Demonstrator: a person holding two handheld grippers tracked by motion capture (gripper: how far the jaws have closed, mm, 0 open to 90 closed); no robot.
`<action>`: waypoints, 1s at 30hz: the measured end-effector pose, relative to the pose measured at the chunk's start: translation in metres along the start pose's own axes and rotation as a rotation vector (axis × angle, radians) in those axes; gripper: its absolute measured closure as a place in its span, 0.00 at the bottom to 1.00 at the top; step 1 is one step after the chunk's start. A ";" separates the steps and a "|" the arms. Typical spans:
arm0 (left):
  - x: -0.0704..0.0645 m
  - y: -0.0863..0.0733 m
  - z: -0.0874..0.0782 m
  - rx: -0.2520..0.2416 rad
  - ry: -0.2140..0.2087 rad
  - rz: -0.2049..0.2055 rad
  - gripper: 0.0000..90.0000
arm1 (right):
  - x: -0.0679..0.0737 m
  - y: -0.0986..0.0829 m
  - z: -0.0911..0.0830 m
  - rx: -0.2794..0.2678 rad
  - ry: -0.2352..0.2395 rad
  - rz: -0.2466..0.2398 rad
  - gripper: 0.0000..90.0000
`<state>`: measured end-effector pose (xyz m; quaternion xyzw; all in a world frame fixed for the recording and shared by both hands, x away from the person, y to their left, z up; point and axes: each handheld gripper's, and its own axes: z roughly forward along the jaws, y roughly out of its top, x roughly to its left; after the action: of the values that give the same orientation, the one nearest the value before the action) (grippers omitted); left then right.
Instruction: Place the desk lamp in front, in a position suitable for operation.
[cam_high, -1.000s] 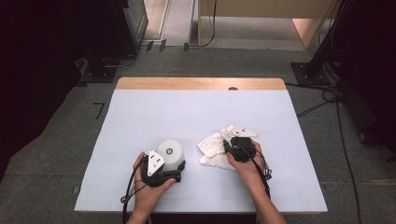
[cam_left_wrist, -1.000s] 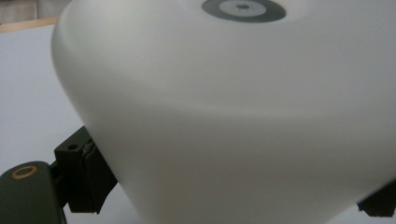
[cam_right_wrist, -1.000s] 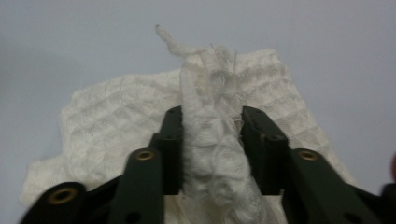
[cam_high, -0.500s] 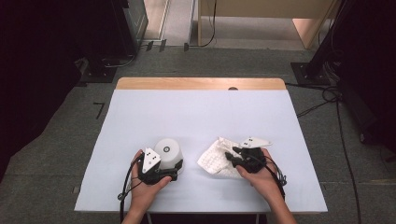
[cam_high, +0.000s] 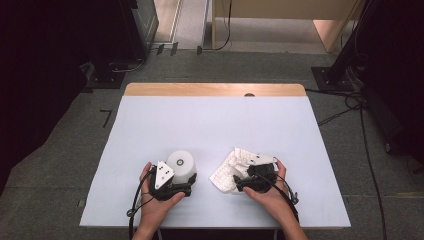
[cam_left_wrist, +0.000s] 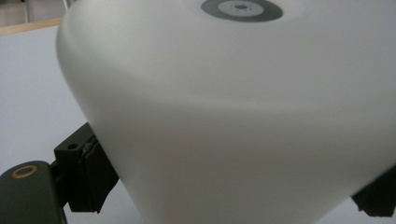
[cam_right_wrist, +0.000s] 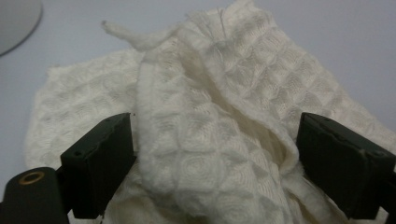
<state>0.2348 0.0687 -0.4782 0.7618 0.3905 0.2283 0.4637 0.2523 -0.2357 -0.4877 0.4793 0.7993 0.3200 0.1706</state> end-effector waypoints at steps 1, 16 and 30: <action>0.001 0.000 0.000 0.002 -0.005 -0.004 0.08 | -0.001 -0.002 0.003 0.014 -0.019 -0.010 0.12; 0.002 -0.001 0.000 -0.002 -0.018 -0.007 0.08 | -0.011 -0.007 -0.020 -0.109 0.012 -0.023 0.18; 0.003 -0.003 0.001 0.008 -0.024 -0.019 0.07 | -0.008 -0.002 0.009 -0.019 0.031 -0.057 0.06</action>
<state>0.2362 0.0708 -0.4815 0.7626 0.3931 0.2132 0.4674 0.2604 -0.2404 -0.4959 0.4497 0.8121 0.3298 0.1717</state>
